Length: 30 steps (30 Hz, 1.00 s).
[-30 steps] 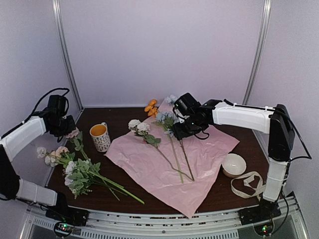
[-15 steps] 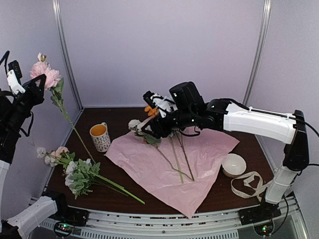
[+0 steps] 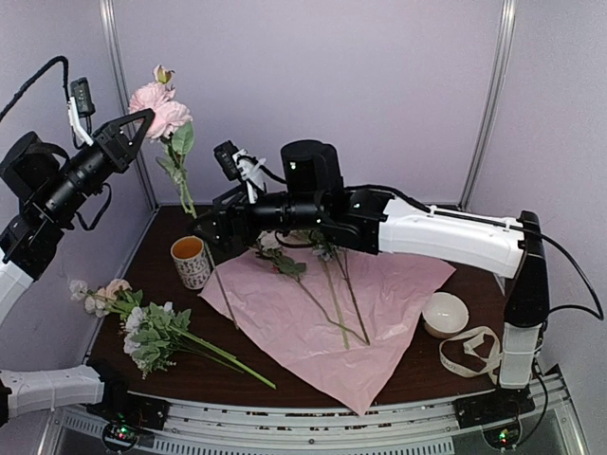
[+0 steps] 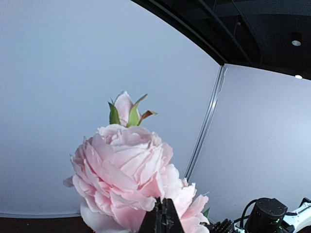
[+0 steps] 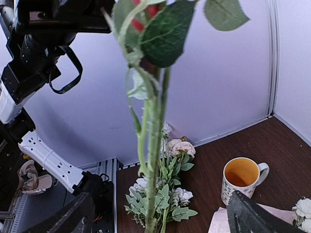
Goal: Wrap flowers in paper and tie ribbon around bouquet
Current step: Pass from the left arm to the right
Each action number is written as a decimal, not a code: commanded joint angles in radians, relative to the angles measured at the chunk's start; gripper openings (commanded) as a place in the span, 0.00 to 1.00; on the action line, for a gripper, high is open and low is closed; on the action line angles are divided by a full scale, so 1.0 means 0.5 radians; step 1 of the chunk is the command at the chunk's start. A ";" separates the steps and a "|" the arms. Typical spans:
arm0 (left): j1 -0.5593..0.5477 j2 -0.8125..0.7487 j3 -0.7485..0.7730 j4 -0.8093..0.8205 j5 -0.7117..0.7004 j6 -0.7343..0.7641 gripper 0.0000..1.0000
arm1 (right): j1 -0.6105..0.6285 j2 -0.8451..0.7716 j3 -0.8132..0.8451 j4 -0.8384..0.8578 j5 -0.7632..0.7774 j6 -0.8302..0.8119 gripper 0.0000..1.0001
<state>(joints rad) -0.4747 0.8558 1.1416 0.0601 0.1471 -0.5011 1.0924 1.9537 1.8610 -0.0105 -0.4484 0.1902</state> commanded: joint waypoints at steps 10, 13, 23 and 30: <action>-0.088 0.131 0.054 0.264 -0.049 -0.002 0.00 | 0.003 -0.044 -0.147 0.143 0.288 0.169 0.00; -0.088 0.132 0.053 0.263 -0.034 -0.021 0.00 | -0.022 -0.048 -0.160 0.132 0.308 0.199 0.00; -0.101 0.201 0.094 0.308 0.051 -0.055 0.00 | -0.028 0.078 -0.040 0.125 0.279 0.187 0.66; -0.111 0.257 0.101 0.347 0.117 -0.104 0.00 | -0.021 0.151 0.058 0.096 0.232 0.199 0.34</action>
<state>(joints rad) -0.5209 0.9730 1.1580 0.1574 0.1696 -0.5289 1.0813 2.0087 1.8492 0.0460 -0.3214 0.2882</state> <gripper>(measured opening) 0.010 0.468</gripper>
